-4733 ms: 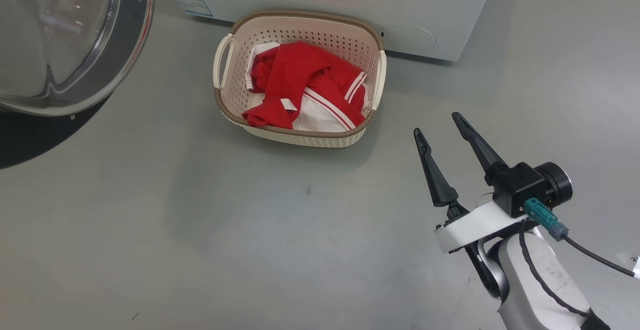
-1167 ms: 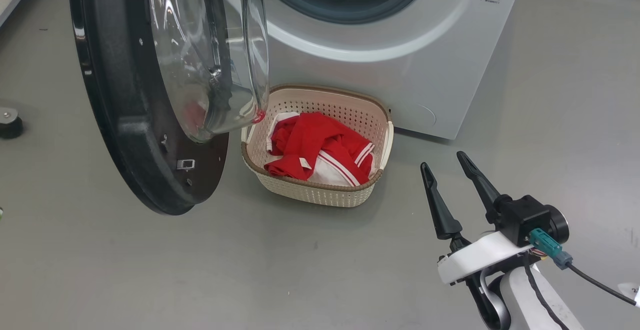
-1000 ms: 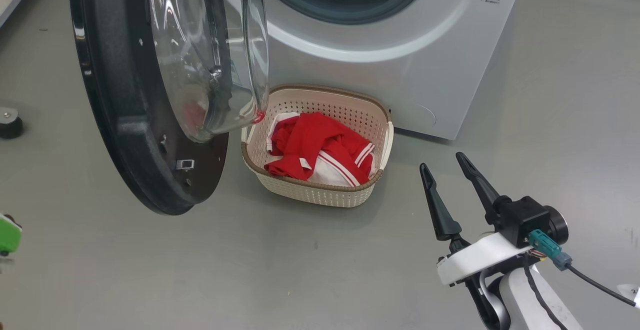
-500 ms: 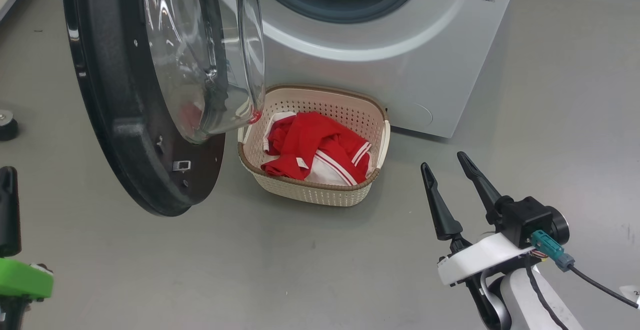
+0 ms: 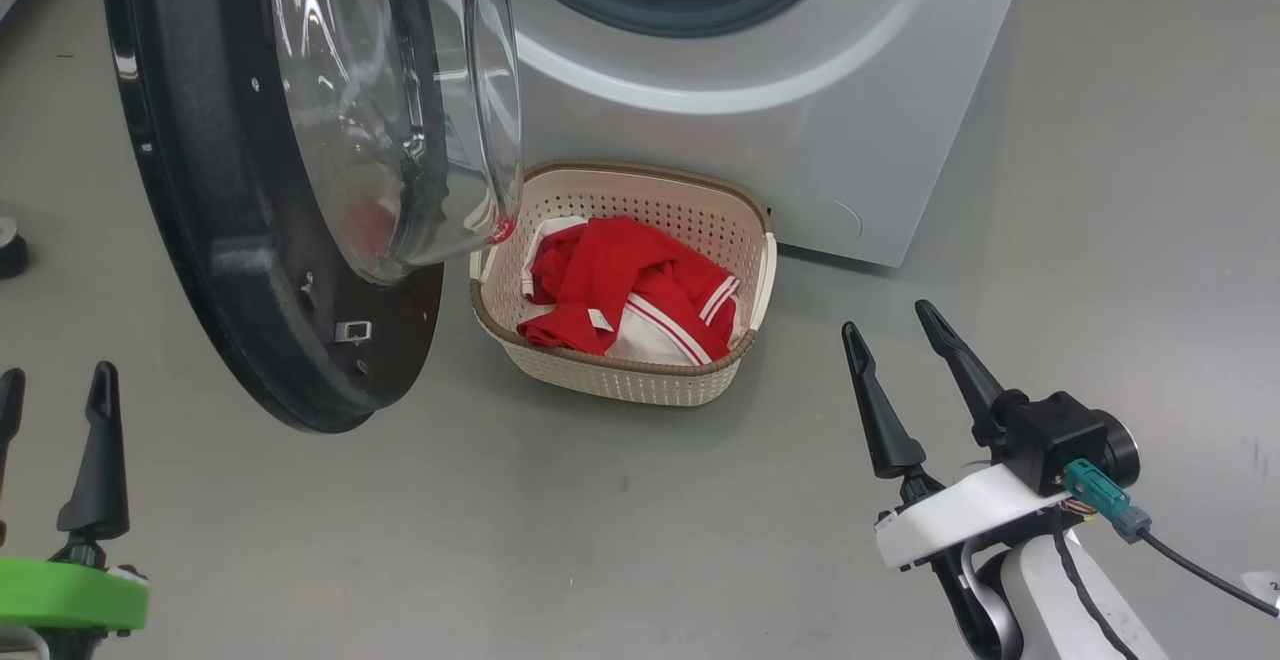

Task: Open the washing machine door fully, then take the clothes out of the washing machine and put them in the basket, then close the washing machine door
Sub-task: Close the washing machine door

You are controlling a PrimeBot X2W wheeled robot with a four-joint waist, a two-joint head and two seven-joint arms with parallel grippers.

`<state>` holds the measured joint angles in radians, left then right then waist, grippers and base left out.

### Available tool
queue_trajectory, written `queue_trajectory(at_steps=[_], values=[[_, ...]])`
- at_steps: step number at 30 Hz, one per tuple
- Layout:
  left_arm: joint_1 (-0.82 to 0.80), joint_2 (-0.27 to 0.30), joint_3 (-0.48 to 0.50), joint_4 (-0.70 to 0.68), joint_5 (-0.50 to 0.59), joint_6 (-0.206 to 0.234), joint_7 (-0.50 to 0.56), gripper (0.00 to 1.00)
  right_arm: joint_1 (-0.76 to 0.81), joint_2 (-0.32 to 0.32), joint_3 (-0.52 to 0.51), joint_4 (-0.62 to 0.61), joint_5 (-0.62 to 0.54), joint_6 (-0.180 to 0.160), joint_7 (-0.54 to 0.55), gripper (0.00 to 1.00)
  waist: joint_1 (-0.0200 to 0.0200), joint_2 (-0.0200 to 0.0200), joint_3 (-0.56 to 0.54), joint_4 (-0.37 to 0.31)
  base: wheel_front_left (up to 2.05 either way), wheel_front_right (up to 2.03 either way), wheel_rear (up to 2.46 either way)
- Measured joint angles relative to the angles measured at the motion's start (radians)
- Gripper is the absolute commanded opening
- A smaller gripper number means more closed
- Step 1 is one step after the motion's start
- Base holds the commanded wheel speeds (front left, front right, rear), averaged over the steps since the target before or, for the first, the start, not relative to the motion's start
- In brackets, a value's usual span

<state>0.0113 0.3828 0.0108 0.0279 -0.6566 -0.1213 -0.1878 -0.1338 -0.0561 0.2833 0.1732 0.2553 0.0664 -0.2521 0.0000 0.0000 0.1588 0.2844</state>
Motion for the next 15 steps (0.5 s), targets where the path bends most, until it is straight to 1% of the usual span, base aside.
queue_trajectory(at_steps=[6, 7, 15], values=[[0.001, 0.010, -0.019, 0.026, 0.006, 0.000, -0.024, 1.00, 0.000, 0.000, 0.000, -0.001, 0.000, -0.001, 0.000, 1.00, 0.0000, 0.0000, 0.002, -0.003, 0.00, 0.00, 0.00], [0.001, 0.012, -0.021, 0.028, 0.006, 0.000, -0.027, 1.00, 0.000, 0.000, 0.000, -0.002, 0.000, -0.007, 0.000, 1.00, 0.0000, 0.0000, 0.003, -0.004, 0.00, 0.00, 0.00], [0.001, 0.020, -0.040, 0.047, 0.005, 0.000, -0.042, 1.00, 0.000, 0.000, 0.000, -0.005, 0.001, -0.007, 0.000, 1.00, 0.0000, 0.0000, 0.010, -0.004, 0.00, 0.00, 0.00]])
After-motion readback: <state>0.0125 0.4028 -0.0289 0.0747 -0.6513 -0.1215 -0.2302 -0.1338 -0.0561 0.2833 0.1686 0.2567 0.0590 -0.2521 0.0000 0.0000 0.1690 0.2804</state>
